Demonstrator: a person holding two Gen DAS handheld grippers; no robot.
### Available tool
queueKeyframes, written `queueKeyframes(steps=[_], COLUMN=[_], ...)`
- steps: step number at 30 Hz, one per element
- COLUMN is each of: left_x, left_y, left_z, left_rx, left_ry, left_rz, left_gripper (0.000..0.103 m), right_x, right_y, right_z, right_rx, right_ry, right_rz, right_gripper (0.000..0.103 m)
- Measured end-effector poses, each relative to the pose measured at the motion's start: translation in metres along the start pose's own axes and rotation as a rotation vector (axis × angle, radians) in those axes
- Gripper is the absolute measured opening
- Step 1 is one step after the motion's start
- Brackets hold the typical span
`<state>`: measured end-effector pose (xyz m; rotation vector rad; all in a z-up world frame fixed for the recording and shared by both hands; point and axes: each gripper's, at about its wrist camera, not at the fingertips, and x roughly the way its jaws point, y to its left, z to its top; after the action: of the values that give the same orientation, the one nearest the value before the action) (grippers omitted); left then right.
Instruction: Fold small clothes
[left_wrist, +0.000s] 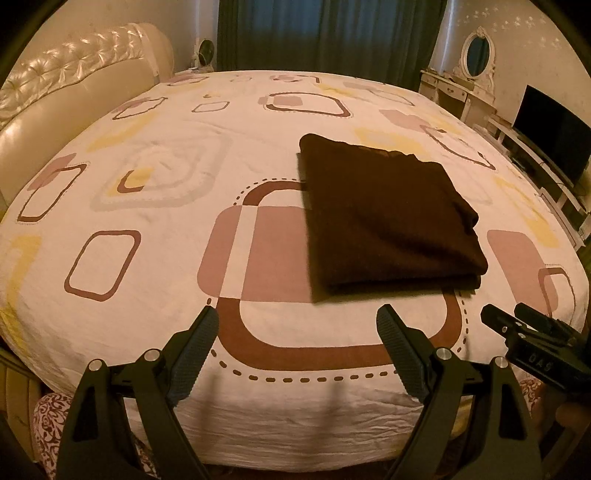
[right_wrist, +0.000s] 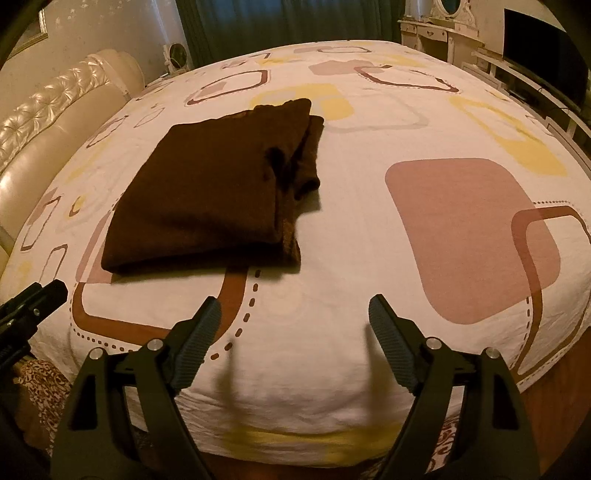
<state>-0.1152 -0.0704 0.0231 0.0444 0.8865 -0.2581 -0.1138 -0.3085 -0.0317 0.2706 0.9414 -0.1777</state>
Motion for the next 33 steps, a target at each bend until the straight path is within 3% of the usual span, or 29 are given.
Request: queueKeyframes(steps=[33], left_x=[0.0002], left_y=[-0.0047], left_z=[-0.0016], left_rx=[0.015], left_ry=[0.002], left_rz=[0.013], left_gripper=[0.086], right_x=[0.0034], right_y=[0.0054], right_z=[-0.0036], right_rx=[-0.016], right_ry=[0.008], right_rz=[0.006], right_gripper=[0.083])
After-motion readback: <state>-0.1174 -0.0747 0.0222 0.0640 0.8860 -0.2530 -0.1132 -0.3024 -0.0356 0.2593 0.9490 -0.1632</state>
